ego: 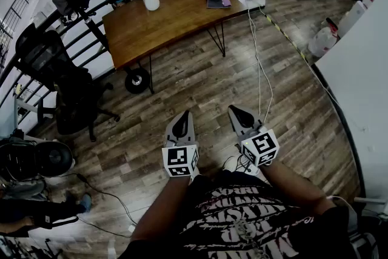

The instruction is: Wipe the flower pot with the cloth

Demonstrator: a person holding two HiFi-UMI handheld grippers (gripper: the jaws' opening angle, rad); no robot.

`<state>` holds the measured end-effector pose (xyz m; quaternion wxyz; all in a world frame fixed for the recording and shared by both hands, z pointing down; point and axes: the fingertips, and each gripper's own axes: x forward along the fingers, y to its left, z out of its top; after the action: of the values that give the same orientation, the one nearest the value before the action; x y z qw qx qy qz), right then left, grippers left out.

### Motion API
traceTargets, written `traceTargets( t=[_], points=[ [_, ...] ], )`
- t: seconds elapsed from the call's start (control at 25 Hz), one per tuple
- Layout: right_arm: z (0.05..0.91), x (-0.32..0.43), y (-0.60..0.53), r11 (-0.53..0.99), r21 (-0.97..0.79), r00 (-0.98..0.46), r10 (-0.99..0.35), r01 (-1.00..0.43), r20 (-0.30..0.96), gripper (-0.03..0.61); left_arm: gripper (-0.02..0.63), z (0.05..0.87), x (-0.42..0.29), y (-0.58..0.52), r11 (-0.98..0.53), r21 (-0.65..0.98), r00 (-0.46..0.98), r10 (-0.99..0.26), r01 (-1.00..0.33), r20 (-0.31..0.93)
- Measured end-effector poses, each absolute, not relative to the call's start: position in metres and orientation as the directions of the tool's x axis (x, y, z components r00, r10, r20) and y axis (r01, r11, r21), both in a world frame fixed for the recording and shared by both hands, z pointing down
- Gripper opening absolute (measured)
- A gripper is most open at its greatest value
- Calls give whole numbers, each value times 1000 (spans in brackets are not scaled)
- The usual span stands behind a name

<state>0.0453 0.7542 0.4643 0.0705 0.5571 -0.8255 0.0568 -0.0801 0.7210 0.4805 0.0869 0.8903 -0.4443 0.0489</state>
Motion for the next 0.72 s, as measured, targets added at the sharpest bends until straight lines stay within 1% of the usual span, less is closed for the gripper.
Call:
traceTargets(
  t=[0.12, 0.4, 0.72],
  points=[
    [463, 44, 761, 371, -19, -367, -907, -928, 208, -2, -2, 482, -80, 726, -587, 120, 599, -781, -801, 177],
    [465, 60, 759, 368, -27, -366, -909, -929, 201, -2, -2, 479, -64, 724, -595, 115, 606, -776, -796, 177],
    [461, 100, 748, 357, -41, -359, -916, -933, 179, -2, -2, 470, -31, 713, -593, 91, 599, -784, -800, 163]
  ],
)
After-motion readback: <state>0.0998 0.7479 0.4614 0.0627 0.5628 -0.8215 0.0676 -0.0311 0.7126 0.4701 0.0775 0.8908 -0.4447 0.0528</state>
